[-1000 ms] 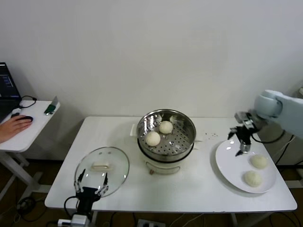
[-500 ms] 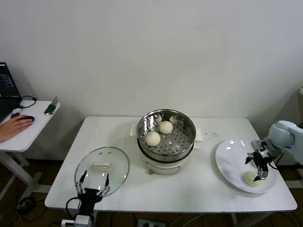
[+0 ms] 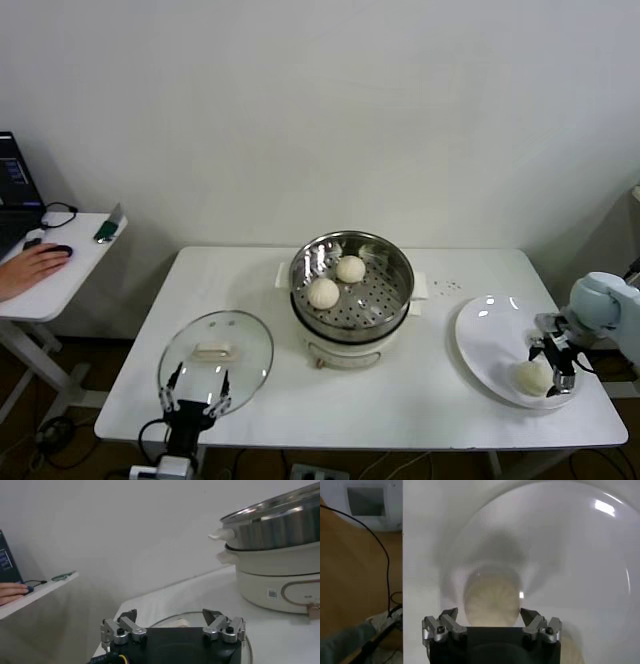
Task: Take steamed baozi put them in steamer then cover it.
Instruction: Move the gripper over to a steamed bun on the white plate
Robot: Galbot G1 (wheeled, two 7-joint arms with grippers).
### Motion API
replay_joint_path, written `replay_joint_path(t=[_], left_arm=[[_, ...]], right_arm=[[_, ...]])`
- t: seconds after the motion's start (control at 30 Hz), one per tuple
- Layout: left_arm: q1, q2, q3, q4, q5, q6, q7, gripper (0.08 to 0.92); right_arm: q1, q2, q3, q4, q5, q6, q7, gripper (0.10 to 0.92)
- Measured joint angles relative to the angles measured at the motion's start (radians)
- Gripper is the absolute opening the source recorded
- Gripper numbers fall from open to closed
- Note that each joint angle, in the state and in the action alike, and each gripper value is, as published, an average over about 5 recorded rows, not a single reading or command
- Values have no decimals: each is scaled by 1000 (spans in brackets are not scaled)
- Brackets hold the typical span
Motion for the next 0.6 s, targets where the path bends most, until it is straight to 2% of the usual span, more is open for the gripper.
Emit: replay_joint_path(t=[0.33,0.6], left_arm=[[1,-1,2,3,6,-3,-1,823],[-2,-2,9,3,12,-1,-2,823]], right_arm=[[-19,18,23,-15,-15,5,-4,723],[-9,21,19,-17,-17,20,-13,697]])
